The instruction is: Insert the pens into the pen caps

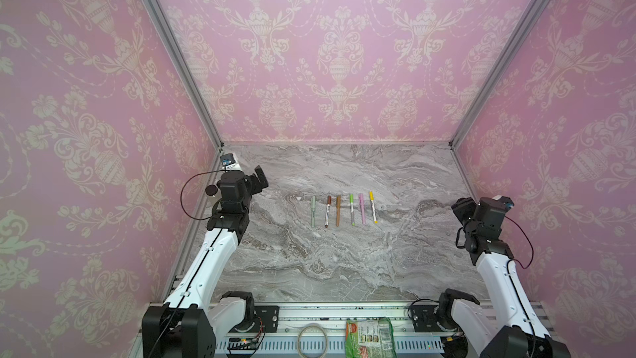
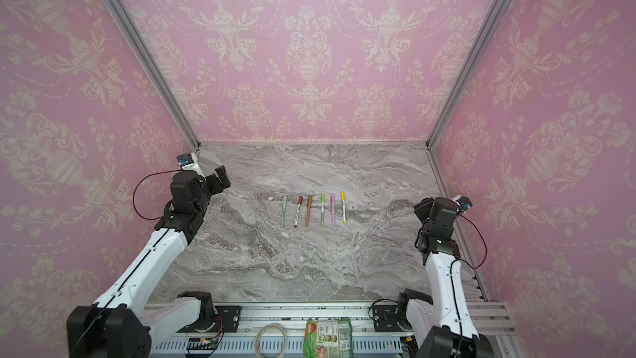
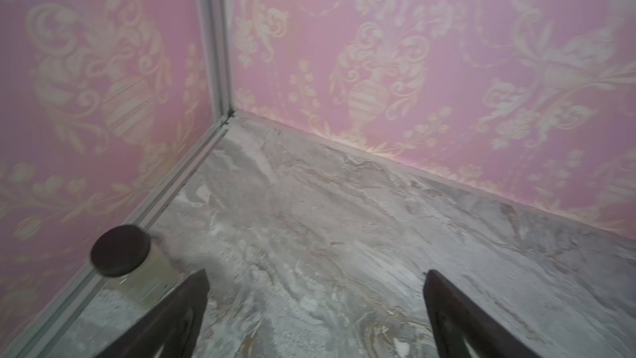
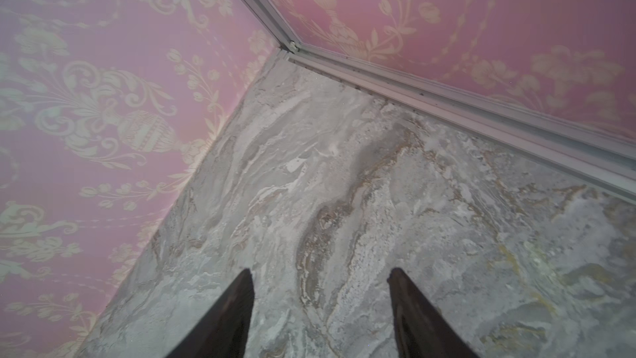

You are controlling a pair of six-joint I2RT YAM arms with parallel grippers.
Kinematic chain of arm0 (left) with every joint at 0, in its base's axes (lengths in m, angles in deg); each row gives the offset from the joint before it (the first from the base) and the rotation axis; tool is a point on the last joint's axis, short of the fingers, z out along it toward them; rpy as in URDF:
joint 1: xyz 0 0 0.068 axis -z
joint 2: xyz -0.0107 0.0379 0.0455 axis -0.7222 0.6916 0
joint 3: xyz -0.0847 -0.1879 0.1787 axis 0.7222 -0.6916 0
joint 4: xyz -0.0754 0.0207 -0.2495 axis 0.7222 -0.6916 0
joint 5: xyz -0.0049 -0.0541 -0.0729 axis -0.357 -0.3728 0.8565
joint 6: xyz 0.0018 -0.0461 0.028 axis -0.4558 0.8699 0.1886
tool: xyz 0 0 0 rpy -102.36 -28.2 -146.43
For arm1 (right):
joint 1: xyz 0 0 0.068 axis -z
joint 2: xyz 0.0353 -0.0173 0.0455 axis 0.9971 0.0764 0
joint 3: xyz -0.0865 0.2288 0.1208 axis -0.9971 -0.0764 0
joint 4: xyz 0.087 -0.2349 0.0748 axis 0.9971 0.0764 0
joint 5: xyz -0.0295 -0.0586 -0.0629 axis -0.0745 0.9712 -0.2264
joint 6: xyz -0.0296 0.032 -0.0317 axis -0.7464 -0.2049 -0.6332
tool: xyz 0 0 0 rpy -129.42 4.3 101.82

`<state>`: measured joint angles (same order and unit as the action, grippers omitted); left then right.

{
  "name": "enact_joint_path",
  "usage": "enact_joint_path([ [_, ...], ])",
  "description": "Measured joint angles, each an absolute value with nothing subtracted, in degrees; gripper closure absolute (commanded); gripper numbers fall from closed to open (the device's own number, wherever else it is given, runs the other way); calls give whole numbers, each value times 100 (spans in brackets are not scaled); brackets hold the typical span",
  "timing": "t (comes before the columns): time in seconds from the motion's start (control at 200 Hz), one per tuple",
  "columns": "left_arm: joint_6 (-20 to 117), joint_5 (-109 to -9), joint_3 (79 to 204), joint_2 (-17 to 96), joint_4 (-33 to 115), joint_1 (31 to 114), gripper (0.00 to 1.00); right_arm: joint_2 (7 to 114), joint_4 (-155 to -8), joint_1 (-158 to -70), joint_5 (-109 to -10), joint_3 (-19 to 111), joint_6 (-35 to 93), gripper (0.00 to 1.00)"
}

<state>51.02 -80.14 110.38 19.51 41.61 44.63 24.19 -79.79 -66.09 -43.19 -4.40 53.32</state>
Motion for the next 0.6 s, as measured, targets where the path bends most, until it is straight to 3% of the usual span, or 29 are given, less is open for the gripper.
enact_joint_path([
  [0.24,5259,-8615,9659,2056,4956,4002,1,2977,-10235,-6683,-3871,-2191,4805,36],
  [0.6,4704,-8508,9089,4053,7194,4002,1,5455,-13675,-8136,-3742,-2121,2962,34],
])
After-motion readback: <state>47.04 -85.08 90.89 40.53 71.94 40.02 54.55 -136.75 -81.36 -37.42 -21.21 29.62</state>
